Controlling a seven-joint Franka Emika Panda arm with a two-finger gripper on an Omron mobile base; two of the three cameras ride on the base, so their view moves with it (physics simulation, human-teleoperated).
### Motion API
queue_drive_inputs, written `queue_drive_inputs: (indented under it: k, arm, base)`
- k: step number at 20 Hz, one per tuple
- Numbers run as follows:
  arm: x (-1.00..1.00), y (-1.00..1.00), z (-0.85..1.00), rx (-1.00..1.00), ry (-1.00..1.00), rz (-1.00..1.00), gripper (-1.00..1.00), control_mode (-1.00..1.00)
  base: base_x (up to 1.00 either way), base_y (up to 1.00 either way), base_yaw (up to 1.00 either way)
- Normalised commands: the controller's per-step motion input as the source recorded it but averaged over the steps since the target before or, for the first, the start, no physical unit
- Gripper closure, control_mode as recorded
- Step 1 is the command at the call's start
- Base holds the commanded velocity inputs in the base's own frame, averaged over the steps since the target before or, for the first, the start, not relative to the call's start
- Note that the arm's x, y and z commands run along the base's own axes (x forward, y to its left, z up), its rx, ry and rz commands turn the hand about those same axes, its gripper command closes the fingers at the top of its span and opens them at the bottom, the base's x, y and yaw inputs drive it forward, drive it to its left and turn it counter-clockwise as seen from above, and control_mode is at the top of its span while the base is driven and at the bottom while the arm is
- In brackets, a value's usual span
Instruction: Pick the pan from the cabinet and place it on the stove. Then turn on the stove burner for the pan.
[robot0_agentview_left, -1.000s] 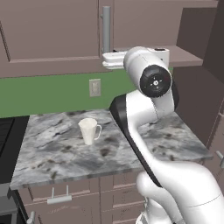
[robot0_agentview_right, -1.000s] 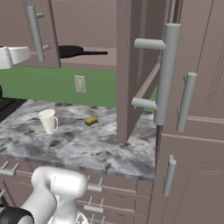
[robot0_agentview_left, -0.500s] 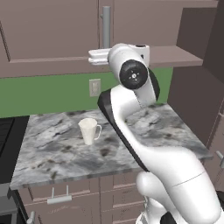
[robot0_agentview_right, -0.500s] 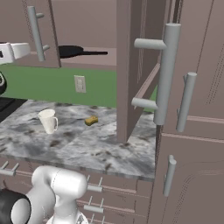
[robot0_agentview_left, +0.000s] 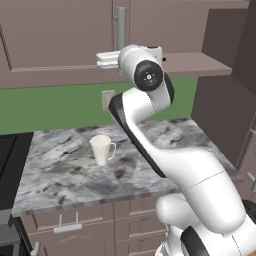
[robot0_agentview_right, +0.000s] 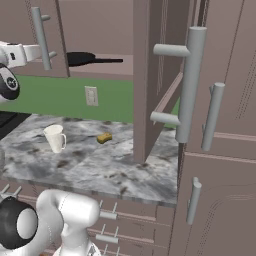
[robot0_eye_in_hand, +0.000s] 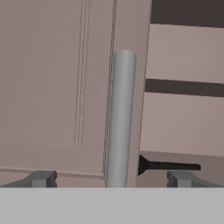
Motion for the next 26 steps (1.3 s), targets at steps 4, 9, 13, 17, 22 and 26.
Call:
queue_drive_inputs:
  k: [4,9,13,17,22,26]
  arm:
    - [0.32,-0.02,0.0,0.0,0.0,0.06,-1.0,-1.0]
    - [0.27,-0.09,0.0,0.0,0.0,0.04,-1.0,-1.0]
    - [0.28,-0.02,0.0,0.0,0.0,0.01,-1.0,-1.0]
    - [0.31,0.0,0.0,0.0,0.0,0.0,-1.0,-1.0]
    - [0.38,0.0,0.0,0.0,0.02,-0.01,-1.0,-1.0]
    - [0.37,0.0,0.0,0.0,0.02,-0.01,-1.0,-1.0]
  base:
    - [0.0,0.0,0.0]
    - [0.0,0.0,0.0]
    - [0.0,0.0,0.0]
    - [0.0,0.0,0.0]
    - [0.0,0.0,0.0]
    - [0.0,0.0,0.0]
